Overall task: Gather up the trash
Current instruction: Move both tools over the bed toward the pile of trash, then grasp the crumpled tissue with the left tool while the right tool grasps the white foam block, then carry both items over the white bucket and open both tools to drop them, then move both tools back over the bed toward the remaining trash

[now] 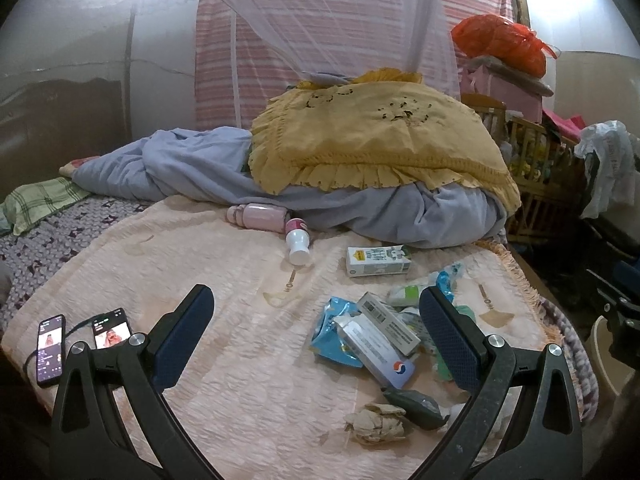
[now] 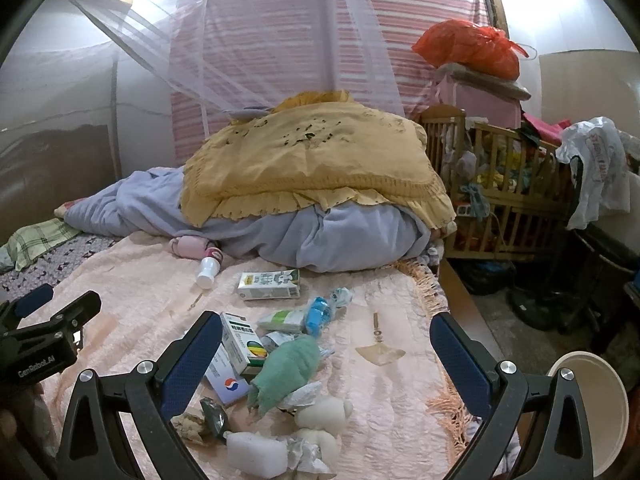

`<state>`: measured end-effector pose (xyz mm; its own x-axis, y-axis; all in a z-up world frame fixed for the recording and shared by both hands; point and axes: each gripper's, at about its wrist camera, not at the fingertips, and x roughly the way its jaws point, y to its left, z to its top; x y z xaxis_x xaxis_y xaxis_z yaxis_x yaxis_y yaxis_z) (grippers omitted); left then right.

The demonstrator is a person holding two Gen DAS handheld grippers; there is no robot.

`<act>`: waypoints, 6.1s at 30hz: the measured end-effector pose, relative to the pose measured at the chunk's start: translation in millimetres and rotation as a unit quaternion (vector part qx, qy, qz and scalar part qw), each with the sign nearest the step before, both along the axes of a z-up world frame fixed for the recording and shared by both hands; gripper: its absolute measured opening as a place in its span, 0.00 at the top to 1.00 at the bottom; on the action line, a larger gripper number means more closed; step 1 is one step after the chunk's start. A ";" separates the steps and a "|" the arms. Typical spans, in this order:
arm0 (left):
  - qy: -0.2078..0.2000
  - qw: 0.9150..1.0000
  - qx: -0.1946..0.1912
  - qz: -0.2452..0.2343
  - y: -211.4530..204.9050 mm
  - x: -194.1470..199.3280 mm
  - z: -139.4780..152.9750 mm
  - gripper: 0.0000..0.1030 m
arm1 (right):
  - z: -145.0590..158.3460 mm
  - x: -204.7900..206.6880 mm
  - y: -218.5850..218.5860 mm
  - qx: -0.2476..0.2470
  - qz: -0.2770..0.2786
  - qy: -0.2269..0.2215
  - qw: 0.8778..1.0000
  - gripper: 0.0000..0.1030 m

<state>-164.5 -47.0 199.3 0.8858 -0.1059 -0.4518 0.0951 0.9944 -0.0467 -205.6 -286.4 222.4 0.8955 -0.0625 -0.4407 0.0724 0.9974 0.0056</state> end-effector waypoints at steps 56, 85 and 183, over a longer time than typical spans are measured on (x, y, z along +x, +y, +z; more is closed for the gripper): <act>0.041 0.999 0.009 0.007 5.2 23.8 -29.1 0.01 | -39.3 10.0 -6.5 -0.021 0.054 0.080 0.995 0.00; 0.186 0.962 0.035 -0.199 -13.6 18.4 -116.7 0.06 | -108.6 19.6 0.5 0.052 0.197 0.214 0.955 0.20; 0.152 0.960 0.050 -0.231 -203.8 -8.5 -33.1 0.46 | -74.9 -42.2 -144.5 0.123 -0.012 0.135 0.983 0.29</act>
<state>-173.0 -250.8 166.2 0.5801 -0.3982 -0.7105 0.5234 0.8507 -0.0494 -247.7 -430.9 147.5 0.7428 0.0562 -0.6672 0.1278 0.9662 0.2238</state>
